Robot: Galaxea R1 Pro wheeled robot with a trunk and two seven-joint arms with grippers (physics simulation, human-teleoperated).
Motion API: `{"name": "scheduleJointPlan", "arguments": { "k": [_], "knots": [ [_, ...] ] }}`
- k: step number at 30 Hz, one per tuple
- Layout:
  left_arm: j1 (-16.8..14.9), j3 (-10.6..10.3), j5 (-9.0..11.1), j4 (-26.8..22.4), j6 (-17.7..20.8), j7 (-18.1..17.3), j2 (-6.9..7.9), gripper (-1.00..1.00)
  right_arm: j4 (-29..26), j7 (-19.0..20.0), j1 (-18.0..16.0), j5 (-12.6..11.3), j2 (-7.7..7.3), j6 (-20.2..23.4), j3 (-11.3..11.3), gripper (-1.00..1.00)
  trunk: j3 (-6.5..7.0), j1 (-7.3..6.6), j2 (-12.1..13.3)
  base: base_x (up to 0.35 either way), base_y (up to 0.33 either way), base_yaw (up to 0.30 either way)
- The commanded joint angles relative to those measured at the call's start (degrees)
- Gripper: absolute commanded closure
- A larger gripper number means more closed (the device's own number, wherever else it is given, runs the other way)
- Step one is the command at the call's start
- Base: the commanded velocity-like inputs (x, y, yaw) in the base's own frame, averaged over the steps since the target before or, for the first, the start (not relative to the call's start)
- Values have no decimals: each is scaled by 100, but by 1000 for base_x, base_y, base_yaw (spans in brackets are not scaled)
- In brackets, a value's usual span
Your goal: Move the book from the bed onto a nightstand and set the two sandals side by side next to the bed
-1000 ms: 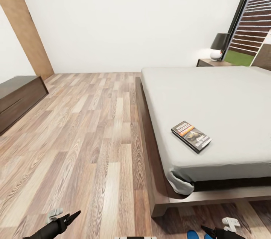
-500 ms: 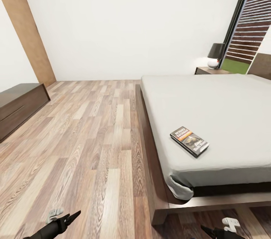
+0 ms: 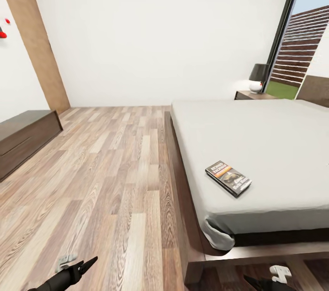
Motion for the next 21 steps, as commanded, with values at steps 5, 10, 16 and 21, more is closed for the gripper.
{"name": "scheduleJointPlan", "arguments": {
  "k": [5,10,16,21],
  "knots": [
    [-4,40,-56,8,-47,6,-5,-100,0,36,-3,20,4,47,-44,-100,85,-111,199,0,0,0],
    [-4,36,-56,8,-47,9,-6,-100,2,35,-3,20,4,48,-41,-100,175,-221,399,0,0,0],
    [-4,35,-56,8,-47,9,-6,-100,4,35,-4,20,9,46,-42,-100,283,-352,640,0,0,0],
    [-4,34,-56,8,-47,9,-9,-100,5,35,-3,26,11,46,-42,-100,373,-462,840,0,0,0]
  ]
}}
